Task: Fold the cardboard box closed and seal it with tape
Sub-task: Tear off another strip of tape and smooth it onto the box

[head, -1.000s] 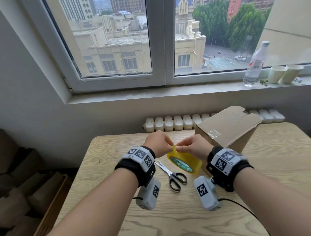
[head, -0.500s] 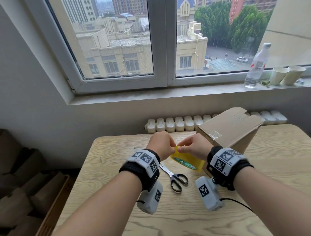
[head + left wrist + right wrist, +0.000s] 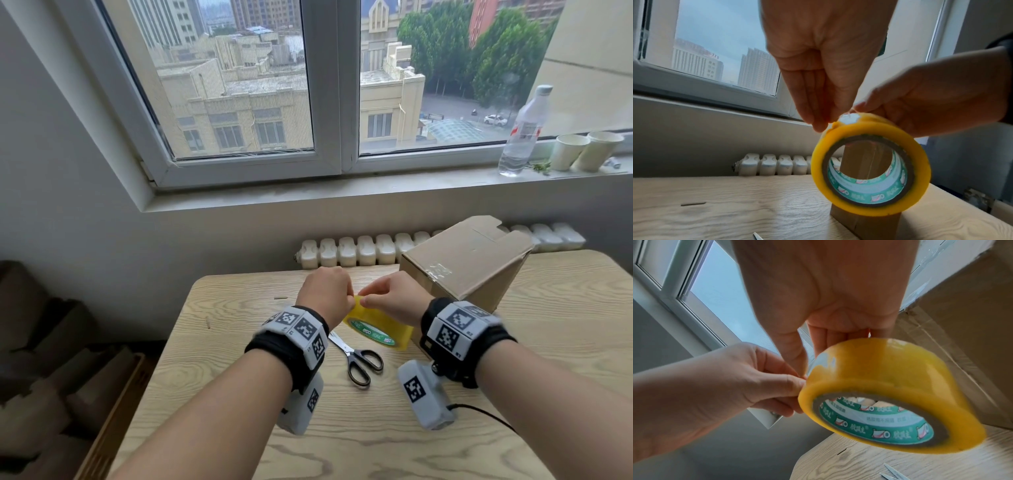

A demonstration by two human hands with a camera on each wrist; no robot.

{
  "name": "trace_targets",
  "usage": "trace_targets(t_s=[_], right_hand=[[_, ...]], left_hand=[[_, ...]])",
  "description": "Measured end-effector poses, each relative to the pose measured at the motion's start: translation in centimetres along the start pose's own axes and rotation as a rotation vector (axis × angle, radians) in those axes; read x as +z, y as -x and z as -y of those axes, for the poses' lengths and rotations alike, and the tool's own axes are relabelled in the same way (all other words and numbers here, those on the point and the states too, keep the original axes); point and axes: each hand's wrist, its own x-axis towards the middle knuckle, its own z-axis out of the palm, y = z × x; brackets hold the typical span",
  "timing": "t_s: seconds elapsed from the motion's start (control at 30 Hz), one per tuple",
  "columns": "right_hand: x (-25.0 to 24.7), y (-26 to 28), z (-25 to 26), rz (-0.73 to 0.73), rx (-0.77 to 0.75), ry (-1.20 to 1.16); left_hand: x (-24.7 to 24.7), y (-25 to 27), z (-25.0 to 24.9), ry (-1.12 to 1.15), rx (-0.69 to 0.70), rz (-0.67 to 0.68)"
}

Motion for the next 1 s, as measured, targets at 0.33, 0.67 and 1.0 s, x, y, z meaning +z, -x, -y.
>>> trace_targets(t_s=[0.33,0.67,1.0], right_hand=[[-0.3,0.6,0.4,0.02,-0.055,0.075],[-0.1,0.8,1.1,0.02,-0.108,0.142],[-0.2,0.3,0.3,0.069,-0.102,0.075]], left_hand=[[0.2,0.1,-0.4,-0.144,0.05,0.003],[0.1,-0.6,-0.3,-0.217,0.012,0.019],[0.1,-0.3,1.1,-0.021,0.128,0.105]])
